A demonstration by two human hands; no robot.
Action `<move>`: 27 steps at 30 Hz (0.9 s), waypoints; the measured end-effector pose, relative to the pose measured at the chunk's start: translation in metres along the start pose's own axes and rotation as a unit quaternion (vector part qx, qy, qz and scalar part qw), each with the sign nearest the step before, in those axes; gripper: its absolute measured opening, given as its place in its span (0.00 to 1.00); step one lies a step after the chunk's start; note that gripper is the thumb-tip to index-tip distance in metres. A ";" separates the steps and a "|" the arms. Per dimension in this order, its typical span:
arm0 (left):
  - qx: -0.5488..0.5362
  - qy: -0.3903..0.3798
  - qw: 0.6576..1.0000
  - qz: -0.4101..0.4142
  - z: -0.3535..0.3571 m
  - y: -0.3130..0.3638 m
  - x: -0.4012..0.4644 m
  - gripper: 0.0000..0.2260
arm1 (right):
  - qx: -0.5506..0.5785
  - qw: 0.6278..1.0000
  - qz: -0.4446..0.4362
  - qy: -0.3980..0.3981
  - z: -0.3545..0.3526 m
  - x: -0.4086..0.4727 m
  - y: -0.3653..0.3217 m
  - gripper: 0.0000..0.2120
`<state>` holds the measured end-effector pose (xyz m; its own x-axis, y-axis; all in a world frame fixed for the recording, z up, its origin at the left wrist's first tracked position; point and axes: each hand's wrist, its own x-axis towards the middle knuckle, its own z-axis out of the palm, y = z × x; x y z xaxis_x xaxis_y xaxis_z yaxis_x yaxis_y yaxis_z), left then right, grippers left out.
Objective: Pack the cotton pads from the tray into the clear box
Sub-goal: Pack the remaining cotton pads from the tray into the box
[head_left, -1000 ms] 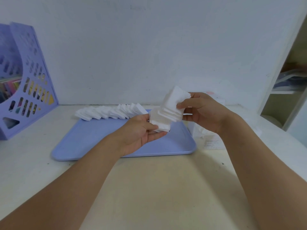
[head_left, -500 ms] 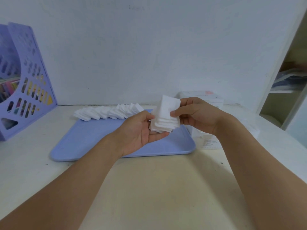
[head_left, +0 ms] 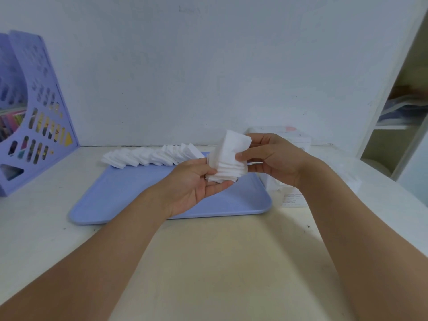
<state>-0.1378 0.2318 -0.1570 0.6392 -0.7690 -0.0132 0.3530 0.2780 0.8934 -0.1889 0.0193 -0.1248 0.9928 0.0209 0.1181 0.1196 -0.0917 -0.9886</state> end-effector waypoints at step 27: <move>0.005 0.072 0.997 0.032 -0.004 -0.003 0.005 0.13 | 0.095 0.993 0.003 0.069 -0.011 -0.004 -0.009 0.09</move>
<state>-0.1328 0.2299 -0.1616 0.7513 -0.6597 -0.0203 0.3028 0.3171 0.8987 -0.1942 0.0092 -0.1151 0.9868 -0.1173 0.1112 0.1230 0.0982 -0.9875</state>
